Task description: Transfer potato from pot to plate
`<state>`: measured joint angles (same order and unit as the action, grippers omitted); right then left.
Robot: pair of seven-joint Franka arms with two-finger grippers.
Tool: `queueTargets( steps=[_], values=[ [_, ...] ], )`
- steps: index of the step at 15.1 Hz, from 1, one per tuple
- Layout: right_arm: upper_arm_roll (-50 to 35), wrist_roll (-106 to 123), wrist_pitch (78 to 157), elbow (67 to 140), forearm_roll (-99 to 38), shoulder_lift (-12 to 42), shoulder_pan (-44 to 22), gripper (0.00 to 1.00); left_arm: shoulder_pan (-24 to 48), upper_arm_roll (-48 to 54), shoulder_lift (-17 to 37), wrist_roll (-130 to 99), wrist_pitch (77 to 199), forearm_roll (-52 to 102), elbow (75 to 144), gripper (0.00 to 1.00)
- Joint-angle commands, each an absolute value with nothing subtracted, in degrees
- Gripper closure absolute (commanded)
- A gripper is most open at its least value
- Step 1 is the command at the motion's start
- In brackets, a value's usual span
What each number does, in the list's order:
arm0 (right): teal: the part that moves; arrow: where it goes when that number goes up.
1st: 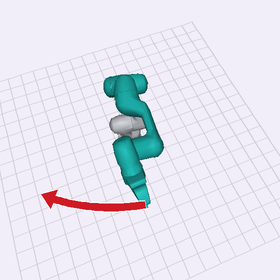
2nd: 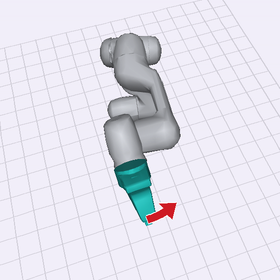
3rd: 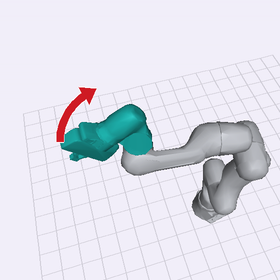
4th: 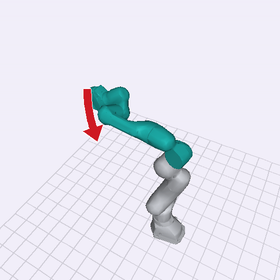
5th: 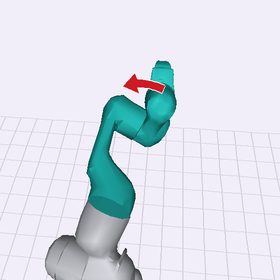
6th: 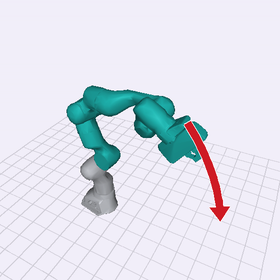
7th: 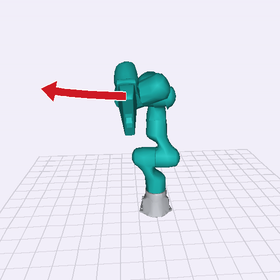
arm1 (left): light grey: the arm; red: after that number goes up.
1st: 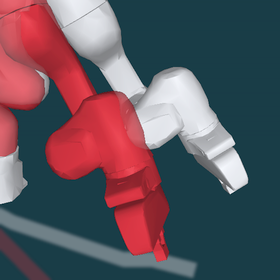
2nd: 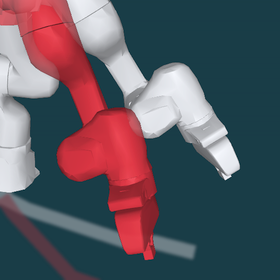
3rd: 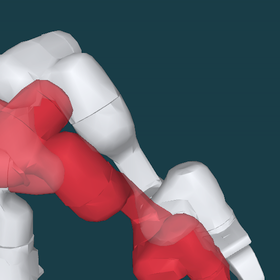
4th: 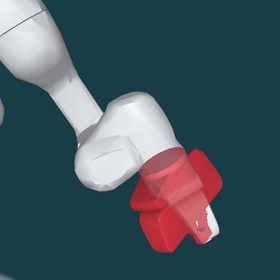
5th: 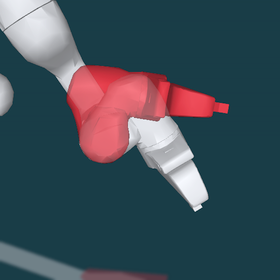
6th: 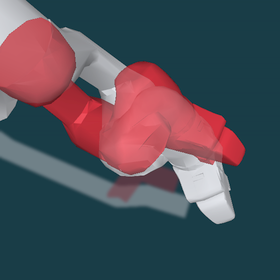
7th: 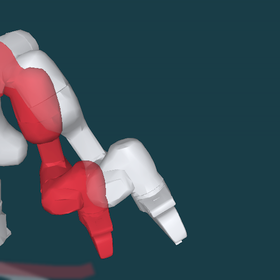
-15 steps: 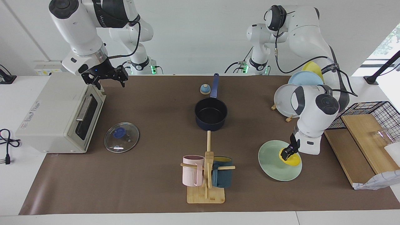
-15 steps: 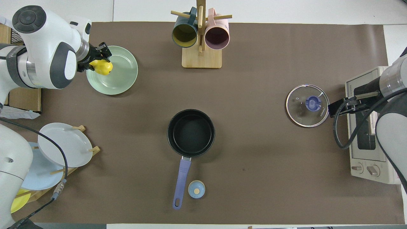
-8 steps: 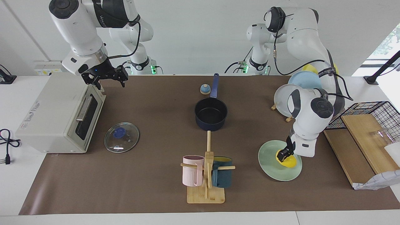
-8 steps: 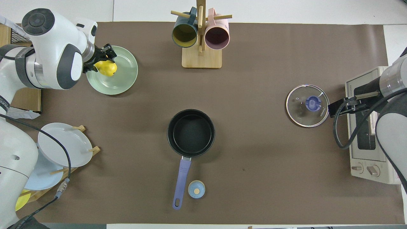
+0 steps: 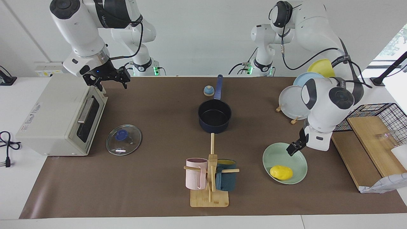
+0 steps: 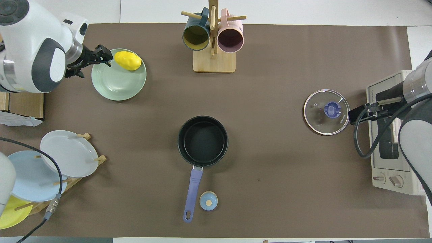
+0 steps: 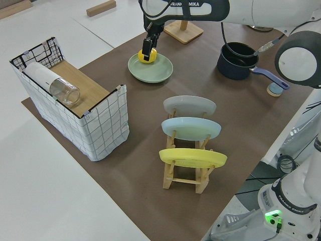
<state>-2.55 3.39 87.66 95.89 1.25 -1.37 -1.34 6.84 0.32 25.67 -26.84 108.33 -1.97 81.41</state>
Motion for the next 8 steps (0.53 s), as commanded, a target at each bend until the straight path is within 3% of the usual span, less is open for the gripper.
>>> queueTargets(
  steps=[1, 8],
  values=[
    [-3.0, 2.4, 86.9, 95.7, 1.0, -1.2, -0.8, 0.0, 5.8, 0.4, 20.9, -22.9, 103.6, -0.8, 81.7, 0.0],
    [-3.0, 2.4, 86.9, 95.7, 1.0, -1.2, -0.8, 0.0, 3.5, 0.2, 7.1, -14.7, 94.0, -1.1, 82.1, 0.0]
  ],
)
